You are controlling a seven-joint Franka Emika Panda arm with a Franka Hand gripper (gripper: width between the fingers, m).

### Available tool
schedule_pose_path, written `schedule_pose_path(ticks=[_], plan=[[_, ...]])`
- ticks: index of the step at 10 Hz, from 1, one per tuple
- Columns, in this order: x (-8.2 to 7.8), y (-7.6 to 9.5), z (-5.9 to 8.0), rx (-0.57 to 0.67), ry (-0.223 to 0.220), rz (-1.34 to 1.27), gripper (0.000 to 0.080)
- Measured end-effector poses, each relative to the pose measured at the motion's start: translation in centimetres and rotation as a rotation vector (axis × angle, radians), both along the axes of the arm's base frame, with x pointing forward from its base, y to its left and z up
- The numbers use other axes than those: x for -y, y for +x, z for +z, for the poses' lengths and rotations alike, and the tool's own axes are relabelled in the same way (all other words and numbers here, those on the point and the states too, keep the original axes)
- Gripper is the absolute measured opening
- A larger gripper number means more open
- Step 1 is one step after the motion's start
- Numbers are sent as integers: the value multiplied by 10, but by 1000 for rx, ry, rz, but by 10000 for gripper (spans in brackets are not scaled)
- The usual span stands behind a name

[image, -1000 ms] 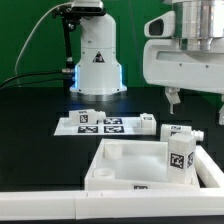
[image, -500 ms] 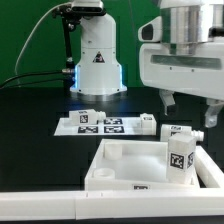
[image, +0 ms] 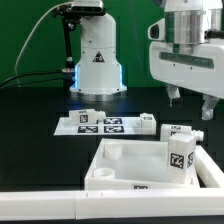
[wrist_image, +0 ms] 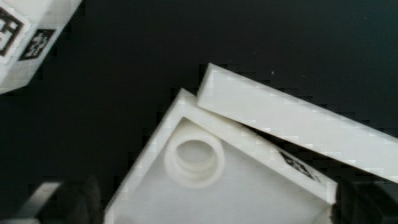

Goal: Assemble square table

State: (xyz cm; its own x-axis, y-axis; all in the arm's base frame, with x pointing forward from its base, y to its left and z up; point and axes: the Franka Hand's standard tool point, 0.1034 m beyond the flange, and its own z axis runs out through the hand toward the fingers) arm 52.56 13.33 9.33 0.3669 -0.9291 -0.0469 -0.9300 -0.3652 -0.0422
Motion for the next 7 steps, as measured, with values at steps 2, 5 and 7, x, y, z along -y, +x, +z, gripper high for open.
schedule_pose_path(ticks=[2,5,7], plan=[[0,-21,-13,-18,-6,-180,648],[-26,-78,-45,-36,-47,-317,648],[-25,-77,-45,-35,-41,-314,648]])
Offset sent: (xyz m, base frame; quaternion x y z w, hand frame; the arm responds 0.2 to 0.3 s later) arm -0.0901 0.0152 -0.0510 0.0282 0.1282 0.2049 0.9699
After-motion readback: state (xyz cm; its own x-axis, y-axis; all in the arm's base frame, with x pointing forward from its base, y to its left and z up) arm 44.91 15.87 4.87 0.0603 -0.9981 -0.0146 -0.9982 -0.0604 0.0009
